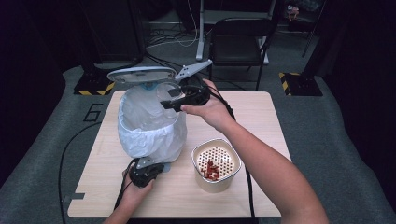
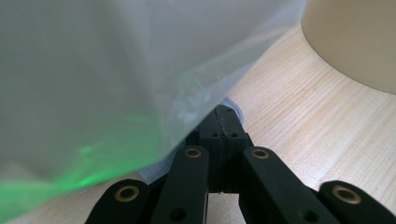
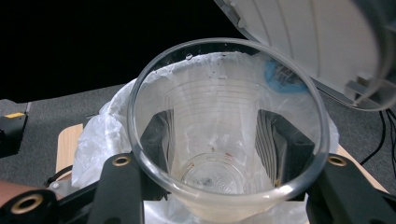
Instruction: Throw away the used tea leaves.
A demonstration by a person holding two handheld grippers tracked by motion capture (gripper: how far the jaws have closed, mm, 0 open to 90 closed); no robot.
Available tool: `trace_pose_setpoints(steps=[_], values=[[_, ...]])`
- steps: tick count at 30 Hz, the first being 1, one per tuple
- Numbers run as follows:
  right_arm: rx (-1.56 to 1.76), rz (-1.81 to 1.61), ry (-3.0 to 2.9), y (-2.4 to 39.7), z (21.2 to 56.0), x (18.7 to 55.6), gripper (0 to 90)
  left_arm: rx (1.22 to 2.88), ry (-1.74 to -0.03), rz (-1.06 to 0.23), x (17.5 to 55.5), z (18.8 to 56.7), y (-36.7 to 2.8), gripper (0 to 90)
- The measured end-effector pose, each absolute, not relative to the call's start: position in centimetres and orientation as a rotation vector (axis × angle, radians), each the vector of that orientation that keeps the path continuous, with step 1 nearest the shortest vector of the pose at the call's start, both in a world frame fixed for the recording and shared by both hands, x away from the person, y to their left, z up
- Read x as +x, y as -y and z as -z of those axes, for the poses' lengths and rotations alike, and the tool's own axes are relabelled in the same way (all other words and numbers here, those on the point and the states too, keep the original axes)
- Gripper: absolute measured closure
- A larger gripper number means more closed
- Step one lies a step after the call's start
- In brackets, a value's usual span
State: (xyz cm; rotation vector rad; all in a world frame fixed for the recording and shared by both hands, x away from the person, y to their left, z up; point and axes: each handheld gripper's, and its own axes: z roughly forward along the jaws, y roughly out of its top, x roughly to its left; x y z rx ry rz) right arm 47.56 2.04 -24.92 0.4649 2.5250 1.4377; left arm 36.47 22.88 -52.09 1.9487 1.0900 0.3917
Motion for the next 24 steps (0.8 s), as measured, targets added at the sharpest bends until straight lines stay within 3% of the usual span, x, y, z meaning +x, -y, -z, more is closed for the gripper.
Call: trace_pose_setpoints(steps=[24], values=[[0.598,-1.382,-2.575,-7.3,27.4,49.6,46.4,1.979,-1.075,-0.368,36.5,51.9,-23.1,90.0]])
